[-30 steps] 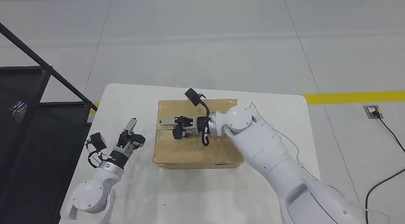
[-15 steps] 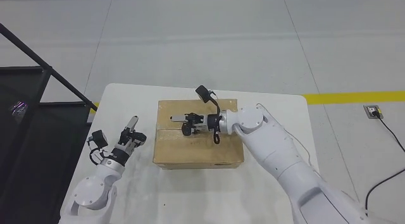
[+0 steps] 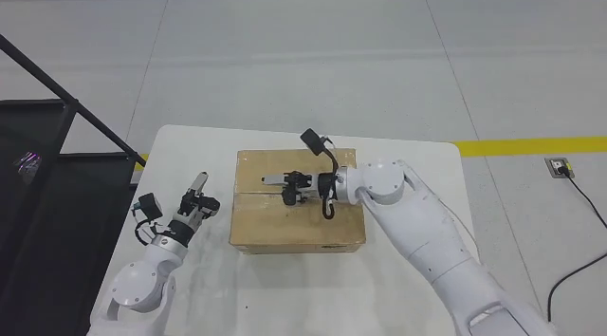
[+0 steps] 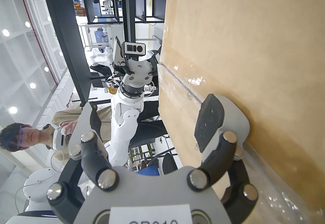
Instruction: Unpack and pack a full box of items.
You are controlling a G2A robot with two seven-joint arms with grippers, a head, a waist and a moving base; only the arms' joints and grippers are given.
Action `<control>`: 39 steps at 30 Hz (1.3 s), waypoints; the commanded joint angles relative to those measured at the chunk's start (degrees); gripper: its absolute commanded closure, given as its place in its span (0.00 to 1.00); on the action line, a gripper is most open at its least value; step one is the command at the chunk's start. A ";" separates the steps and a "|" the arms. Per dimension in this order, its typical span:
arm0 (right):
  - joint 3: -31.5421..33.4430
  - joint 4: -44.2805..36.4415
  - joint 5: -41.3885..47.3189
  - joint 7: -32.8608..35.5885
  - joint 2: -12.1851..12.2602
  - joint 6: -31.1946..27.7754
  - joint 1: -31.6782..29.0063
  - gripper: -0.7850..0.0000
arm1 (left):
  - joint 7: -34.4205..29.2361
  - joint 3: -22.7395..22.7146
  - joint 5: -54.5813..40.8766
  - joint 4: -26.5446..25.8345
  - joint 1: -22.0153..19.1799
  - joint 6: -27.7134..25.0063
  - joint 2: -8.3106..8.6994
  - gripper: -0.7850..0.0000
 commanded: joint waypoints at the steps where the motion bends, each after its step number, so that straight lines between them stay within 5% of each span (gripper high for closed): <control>1: 1.73 -3.23 -1.20 0.05 1.02 1.28 -1.83 0.00 | -0.06 0.03 -0.10 0.03 -0.03 0.01 0.01 0.00; 12: 11.46 -18.51 -5.92 -0.92 5.63 8.76 -13.00 0.00 | -0.18 0.32 -0.04 -0.23 0.18 -0.23 0.09 0.00; 39: 26.83 -28.66 1.02 -9.12 9.95 5.83 -28.07 0.00 | -0.66 -0.85 -0.77 -2.31 2.46 -0.96 0.47 0.00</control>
